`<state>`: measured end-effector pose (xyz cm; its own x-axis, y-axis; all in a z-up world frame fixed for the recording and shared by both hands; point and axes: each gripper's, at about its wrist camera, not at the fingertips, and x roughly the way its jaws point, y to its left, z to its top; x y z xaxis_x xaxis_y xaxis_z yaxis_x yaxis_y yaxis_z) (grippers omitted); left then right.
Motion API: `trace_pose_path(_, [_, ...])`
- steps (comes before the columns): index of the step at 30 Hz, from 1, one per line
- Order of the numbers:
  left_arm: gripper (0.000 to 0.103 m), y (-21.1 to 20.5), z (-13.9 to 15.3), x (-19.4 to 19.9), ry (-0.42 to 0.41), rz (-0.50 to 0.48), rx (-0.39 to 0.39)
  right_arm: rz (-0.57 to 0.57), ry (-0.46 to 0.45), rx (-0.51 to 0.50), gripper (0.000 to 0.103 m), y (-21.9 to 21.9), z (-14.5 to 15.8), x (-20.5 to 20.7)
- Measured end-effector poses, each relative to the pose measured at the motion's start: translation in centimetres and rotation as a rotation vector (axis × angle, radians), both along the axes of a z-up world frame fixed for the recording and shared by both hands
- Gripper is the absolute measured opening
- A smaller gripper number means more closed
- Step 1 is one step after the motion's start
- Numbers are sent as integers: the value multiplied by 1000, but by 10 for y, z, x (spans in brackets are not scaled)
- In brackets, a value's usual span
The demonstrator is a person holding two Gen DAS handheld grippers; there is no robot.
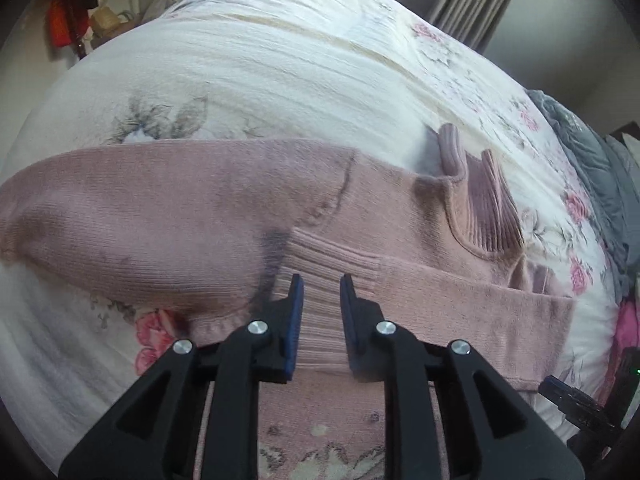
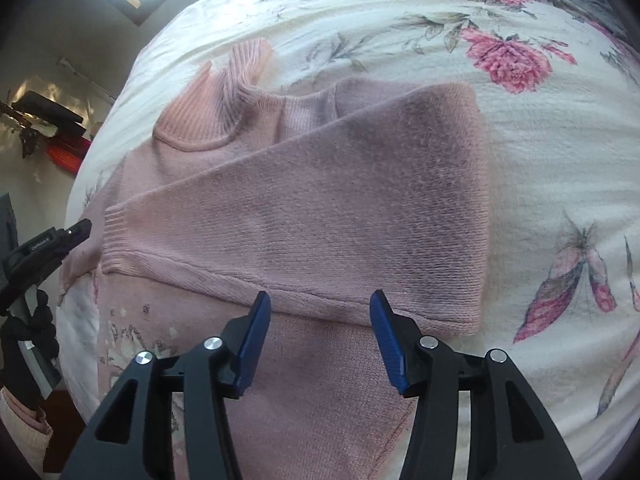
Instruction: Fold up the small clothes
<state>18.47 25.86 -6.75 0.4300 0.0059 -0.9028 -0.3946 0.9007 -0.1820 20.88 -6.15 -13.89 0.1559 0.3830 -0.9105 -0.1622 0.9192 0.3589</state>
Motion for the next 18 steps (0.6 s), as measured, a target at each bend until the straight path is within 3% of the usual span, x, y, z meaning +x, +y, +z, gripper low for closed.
trace_pose_path(4, [19,-13,-43,11,93,-36,-7,-27,61,-50,52,9,-31,0])
trace_pose_path(6, [20,-13,-55,13,95,-50,12,-37,61,-61,53,11,-35,0])
trace_pose_path(10, [23,-5,-40,8,80,-59,-30,-35,52,-82,55,17,-23,-2])
trace_pose_path(13, [52,13,-18,-16,42,-34,-37,-39,27,-34,55,28,-4,-11])
trace_pose_path(18, [57,83,0,-75,40,68,-26,22,-19,1,61,64,19,-32])
